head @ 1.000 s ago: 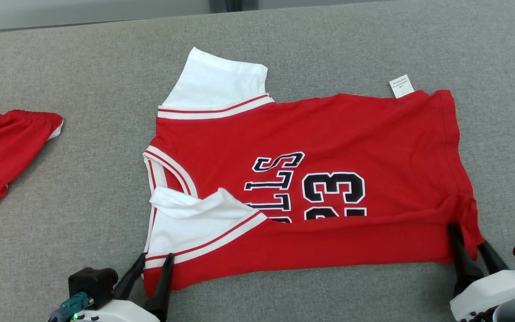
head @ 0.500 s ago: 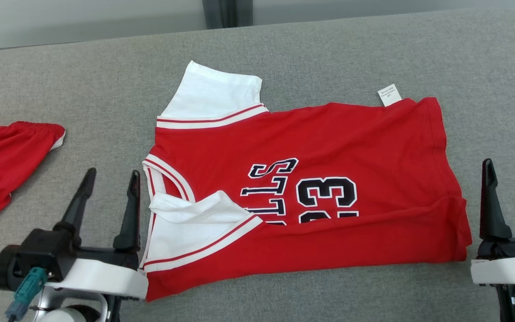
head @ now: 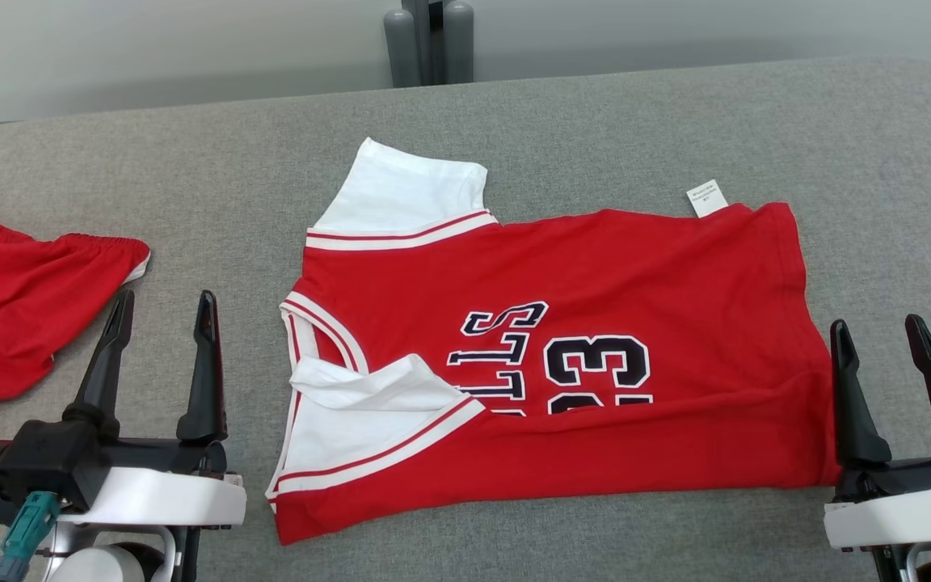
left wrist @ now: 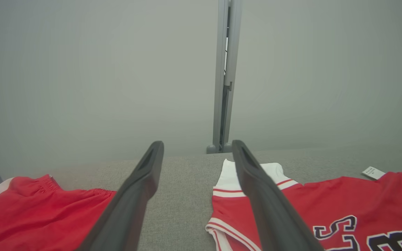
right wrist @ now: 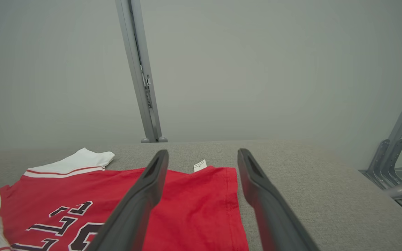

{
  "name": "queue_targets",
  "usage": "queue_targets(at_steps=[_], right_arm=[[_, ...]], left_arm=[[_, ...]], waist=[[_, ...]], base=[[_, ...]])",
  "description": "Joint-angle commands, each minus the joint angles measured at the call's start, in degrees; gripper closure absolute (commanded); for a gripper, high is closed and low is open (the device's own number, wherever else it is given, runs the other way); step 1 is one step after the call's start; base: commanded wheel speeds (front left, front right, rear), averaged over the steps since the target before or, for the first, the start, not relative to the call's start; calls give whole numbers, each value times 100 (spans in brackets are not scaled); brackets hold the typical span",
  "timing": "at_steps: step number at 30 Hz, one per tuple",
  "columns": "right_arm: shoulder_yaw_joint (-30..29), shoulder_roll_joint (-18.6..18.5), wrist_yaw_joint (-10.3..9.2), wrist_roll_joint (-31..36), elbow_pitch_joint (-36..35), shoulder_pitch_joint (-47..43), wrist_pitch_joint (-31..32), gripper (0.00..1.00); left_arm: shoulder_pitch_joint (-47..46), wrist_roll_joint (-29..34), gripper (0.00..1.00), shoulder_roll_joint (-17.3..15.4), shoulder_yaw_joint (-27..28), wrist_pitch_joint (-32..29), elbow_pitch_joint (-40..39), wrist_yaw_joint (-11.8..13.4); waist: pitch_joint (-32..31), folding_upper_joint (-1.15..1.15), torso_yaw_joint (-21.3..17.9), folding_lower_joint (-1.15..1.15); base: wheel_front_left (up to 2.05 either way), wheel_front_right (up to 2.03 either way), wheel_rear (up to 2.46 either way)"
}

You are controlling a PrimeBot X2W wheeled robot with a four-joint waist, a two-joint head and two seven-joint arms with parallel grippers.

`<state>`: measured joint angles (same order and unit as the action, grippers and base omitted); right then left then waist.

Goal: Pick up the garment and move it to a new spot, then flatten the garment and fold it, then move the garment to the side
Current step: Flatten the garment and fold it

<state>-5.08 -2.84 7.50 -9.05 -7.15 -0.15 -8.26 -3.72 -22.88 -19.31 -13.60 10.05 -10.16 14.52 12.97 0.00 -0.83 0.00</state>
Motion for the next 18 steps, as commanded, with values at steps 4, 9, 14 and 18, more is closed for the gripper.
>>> queue_targets(at_steps=[4, 9, 14, 18], right_arm=[[-60, -11, -1, -7, 18, -139, 64, 0], [-54, -13, -1, -59, 35, -121, 93, 0], [-51, -13, -1, -107, 55, -94, 96, 0], [-62, -12, -1, -124, 90, -72, 90, 0]], left_arm=[[28, 15, 0, -60, -26, 91, 214, -86], [-10, 19, 0, -49, -82, 86, 304, -86], [-105, 69, 0, -51, -164, 15, 259, -80], [-344, 91, 0, -79, -278, -195, 247, -140]], waist=[[-76, 0, 53, 0], [-110, 0, 84, 0], [-114, 0, 95, 0], [-85, 0, 99, 0]], base=[[0, 0, 0], [0, 0, 0], [0, 0, 0], [0, 0, 0]])
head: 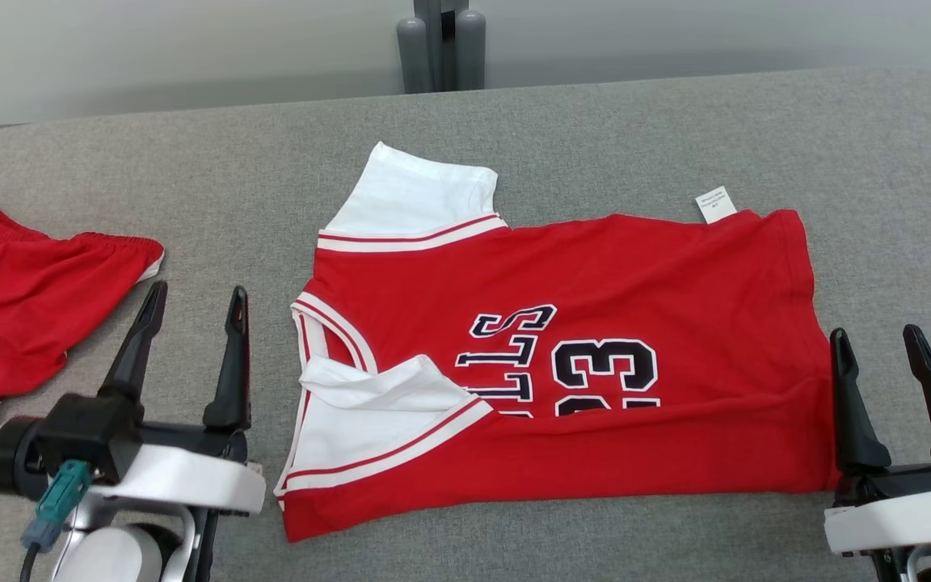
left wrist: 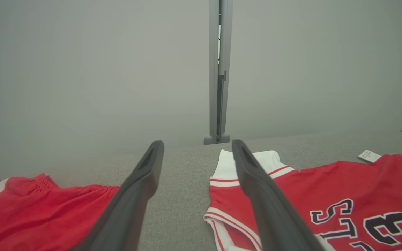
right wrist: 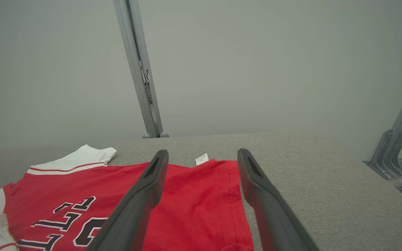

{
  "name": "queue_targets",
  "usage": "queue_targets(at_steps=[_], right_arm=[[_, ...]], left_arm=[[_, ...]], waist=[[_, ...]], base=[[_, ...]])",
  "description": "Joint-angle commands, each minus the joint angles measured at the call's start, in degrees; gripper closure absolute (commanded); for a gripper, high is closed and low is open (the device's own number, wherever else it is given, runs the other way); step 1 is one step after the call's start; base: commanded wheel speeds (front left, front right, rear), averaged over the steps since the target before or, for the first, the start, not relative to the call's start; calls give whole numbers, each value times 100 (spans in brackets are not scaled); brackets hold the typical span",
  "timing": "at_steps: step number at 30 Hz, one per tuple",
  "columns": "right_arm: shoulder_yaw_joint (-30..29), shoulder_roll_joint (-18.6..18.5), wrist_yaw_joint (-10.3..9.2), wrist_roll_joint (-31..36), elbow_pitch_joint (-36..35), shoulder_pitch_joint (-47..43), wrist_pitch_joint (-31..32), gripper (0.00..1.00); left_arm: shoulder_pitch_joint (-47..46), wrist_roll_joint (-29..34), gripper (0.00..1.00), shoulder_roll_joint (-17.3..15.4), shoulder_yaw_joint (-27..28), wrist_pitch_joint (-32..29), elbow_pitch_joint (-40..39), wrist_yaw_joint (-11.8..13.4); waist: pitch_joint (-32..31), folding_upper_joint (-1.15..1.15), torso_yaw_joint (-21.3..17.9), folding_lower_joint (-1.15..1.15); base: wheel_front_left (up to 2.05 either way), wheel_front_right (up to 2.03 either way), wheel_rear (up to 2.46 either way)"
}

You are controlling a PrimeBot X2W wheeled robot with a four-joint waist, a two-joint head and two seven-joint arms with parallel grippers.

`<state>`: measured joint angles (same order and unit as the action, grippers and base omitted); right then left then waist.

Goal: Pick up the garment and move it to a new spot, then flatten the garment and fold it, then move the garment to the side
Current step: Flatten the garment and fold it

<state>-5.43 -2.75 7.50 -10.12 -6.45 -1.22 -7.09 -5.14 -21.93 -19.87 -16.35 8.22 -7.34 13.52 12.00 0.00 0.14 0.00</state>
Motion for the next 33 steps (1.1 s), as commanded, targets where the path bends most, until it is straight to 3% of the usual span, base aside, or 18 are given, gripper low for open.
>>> queue_targets(at_steps=[1, 4, 8, 13, 17, 33], right_arm=[[-40, -23, -1, -42, 29, 36, -22, 0], [-28, -23, -1, -106, 39, 86, -24, 0], [85, -23, -1, -163, 50, 182, -44, 0], [236, -25, -1, -259, 118, 377, -144, 0], [336, -22, -1, -425, 286, 530, -313, 0], [763, -24, -1, -749, 867, 998, -731, 0]], left_arm=[[-299, -8, 0, -8, -36, -64, -61, -66], [-785, -54, 0, -33, -85, -217, -16, -246], [-1752, -159, 0, -56, -245, -558, 345, -686], [-2953, -357, 0, -52, -466, -1116, 1299, -1296], [-3746, -309, 0, -56, -658, -1450, 2287, -1630], [-5541, -432, 0, -4, -899, -1521, 5344, -2032]], waist=[[26, 0, -1, 0], [133, 0, -51, 0], [358, 0, -214, 0], [760, 0, -581, 0], [1139, 0, -845, 0], [2037, 0, -1452, 0]], base=[[0, 0, 0], [0, 0, 0], [0, 0, 0], [0, 0, 0], [0, 0, 0], [0, 0, 0]])
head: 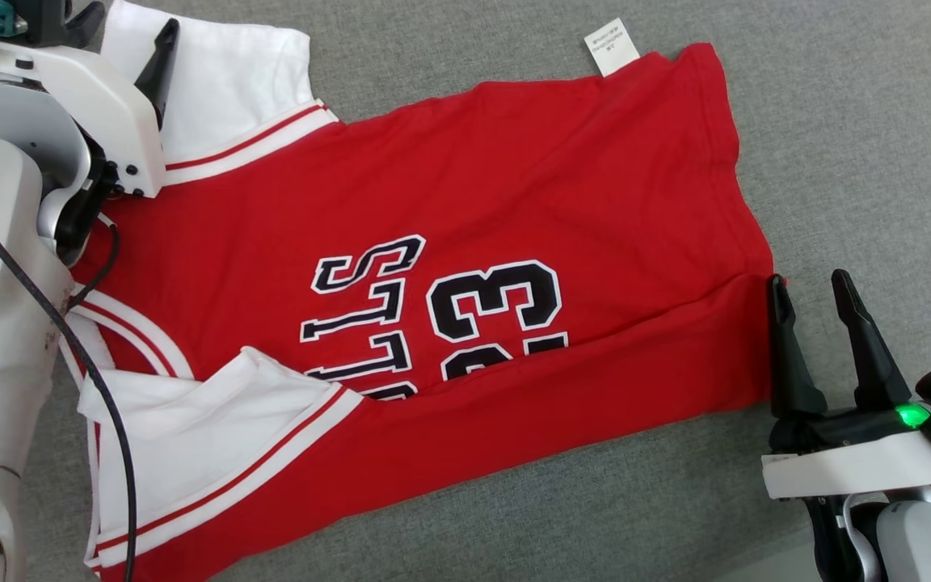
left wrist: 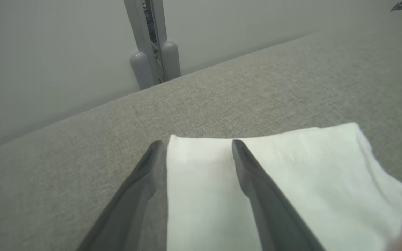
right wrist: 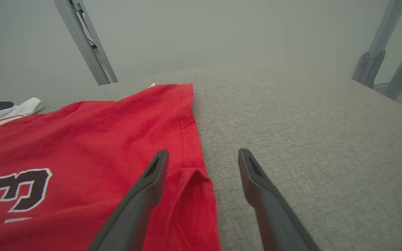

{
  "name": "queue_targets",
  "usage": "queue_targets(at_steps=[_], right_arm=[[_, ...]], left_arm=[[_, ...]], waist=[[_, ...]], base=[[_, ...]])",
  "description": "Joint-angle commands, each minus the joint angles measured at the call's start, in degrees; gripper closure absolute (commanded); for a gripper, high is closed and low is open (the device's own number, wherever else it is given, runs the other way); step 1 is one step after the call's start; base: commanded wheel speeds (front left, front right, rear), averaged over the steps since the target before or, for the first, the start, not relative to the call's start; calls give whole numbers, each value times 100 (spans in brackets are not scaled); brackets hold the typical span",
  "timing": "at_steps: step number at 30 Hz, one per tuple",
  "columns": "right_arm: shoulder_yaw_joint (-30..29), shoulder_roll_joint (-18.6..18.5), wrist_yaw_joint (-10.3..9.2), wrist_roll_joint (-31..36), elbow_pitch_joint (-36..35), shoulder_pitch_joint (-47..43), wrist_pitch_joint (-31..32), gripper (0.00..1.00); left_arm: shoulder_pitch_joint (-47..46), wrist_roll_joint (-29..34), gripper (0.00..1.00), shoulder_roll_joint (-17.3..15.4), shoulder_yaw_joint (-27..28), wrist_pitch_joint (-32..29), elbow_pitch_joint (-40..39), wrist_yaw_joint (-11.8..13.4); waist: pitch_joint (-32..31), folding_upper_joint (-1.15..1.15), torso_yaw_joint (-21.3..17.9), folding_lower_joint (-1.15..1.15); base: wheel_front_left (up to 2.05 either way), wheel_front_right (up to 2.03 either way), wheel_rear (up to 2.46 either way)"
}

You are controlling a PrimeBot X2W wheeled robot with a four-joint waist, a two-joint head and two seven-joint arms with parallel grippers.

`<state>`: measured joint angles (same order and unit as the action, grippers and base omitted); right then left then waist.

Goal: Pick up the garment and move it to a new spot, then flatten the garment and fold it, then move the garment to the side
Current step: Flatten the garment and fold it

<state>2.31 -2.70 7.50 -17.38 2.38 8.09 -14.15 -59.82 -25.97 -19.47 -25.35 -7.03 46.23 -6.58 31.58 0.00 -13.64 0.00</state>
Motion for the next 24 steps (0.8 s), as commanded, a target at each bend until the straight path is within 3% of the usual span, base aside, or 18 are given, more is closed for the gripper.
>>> queue_targets(at_steps=[1, 6, 7, 8, 9, 17, 24], right_arm=[[3, -30, -1, -35, 0, 92, -35, 0], [48, -29, -1, -59, 76, 125, -73, 0], [38, -30, -1, -61, 83, 130, -79, 0], [21, -30, -1, -60, 84, 133, -85, 0], [-20, -29, -1, -79, 79, 146, -91, 0], [-442, -86, -1, 17, -16, 771, 98, 0], [-196, -917, 1, -335, 931, 2121, 744, 0]], left_arm=[[-137, -52, 0, -42, -1, 20, 132, -35], [-322, -170, 0, -13, -40, 25, 815, -62], [-343, -172, 5, 20, -64, 39, 901, -67], [-378, -227, 49, 58, -60, 58, 982, -74], [-405, -257, 100, 99, -64, 70, 1044, -81], [-655, -283, 100, 364, -252, 276, 1270, -92], [-986, -277, 100, 732, -496, 523, 1128, -93]], waist=[[107, 0, -89, 0], [182, 0, -151, 0], [183, 0, -150, 0], [185, 0, -145, 0], [194, 0, -135, 0], [161, 0, 93, 0], [221, 0, 642, 0]], base=[[0, 0, 0], [0, 0, 0], [0, 0, 0], [0, 0, 0], [0, 0, 0], [0, 0, 0], [0, 0, 0]])
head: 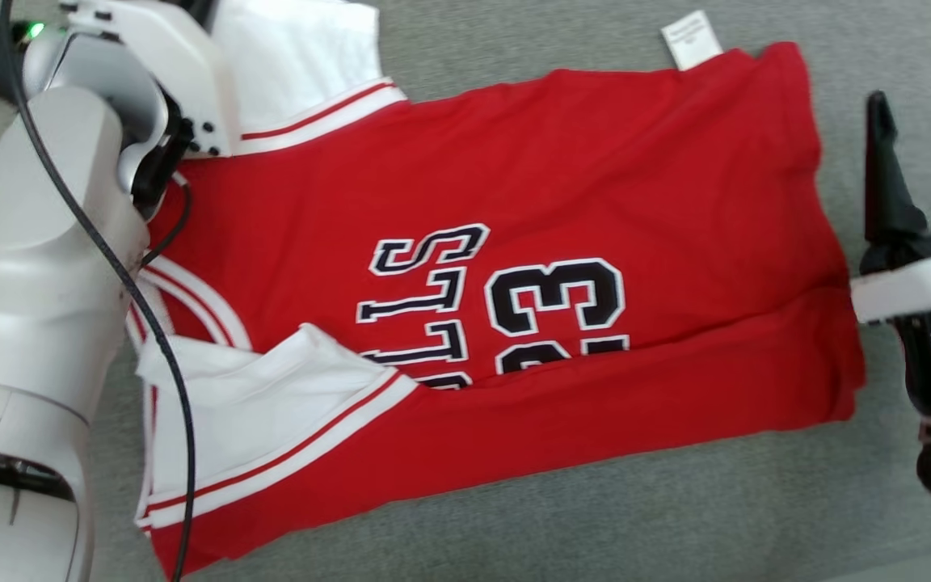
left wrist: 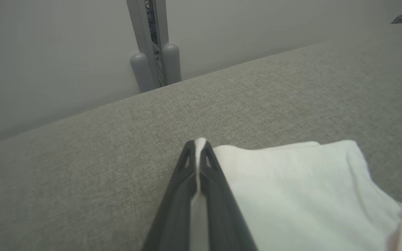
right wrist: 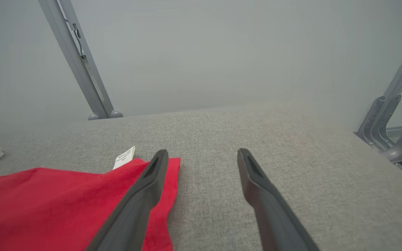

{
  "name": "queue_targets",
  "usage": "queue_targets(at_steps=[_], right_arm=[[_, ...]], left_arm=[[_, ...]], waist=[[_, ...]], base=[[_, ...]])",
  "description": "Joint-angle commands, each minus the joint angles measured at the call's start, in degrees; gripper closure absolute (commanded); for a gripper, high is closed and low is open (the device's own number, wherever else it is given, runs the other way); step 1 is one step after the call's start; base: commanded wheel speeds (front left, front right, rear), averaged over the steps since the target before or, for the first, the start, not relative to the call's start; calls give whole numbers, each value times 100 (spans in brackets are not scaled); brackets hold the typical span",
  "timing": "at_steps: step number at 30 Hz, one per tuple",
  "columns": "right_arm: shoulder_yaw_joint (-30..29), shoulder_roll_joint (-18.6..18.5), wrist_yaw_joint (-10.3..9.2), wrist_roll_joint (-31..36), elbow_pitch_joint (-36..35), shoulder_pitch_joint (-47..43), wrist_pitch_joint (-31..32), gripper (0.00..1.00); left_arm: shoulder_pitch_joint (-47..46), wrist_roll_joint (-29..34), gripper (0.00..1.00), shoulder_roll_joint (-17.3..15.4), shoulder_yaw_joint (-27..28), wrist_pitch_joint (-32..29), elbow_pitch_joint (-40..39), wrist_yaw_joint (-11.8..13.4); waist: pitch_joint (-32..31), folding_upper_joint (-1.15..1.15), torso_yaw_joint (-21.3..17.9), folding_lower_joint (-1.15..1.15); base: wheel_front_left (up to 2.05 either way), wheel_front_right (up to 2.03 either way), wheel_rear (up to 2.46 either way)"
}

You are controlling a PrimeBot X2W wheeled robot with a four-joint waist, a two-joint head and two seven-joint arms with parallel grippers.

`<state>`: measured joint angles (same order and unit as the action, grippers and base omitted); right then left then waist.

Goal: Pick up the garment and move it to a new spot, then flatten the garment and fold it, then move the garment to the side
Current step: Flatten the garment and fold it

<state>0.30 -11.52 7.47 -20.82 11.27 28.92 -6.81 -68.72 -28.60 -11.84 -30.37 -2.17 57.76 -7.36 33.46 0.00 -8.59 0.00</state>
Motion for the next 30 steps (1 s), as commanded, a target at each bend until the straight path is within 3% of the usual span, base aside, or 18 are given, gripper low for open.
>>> queue_targets(at_steps=[1, 9, 10, 11, 12, 17, 23, 30], right_arm=[[78, -134, 1, -60, 243, 198, 59, 0], [707, -503, 2, -440, 1470, 998, 238, 0], [788, -556, 2, -486, 1585, 1070, 251, 48], [864, -597, 2, -541, 1693, 1120, 264, 64], [916, -614, 2, -608, 1755, 1150, 257, 100], [1133, -812, 2, -856, 1825, 1259, 105, 100], [1370, -1077, 2, -1324, 1269, 910, 151, 100], [1297, -1549, 3, -1951, 198, -113, 556, 100]], left_arm=[[-124, -24, 100, 21, -14, 66, -42, -9], [-224, -115, 100, 160, -203, 233, -296, -12], [-227, -138, 100, 148, -239, 230, -345, -12], [-210, -182, 100, 144, -264, 238, -407, -12], [-192, -177, 100, 113, -297, 256, -470, -12], [24, -358, 100, -92, -374, 357, -903, -11], [556, -460, 100, -467, -336, 557, -1949, 32], [1924, -513, 100, -1198, -206, 453, -4117, 598]], waist=[[44, 0, 208, 0], [74, 0, 563, 0], [77, 0, 592, 0], [75, 0, 615, 0], [68, 0, 630, 0], [0, 0, 629, 0], [-170, 0, 652, 0], [-339, 0, 762, 0]], base=[[0, 0, 0], [0, 0, 0], [0, 0, 0], [0, 0, 0], [0, 0, 0], [0, 0, 0], [0, 0, 0], [0, 0, 0]])
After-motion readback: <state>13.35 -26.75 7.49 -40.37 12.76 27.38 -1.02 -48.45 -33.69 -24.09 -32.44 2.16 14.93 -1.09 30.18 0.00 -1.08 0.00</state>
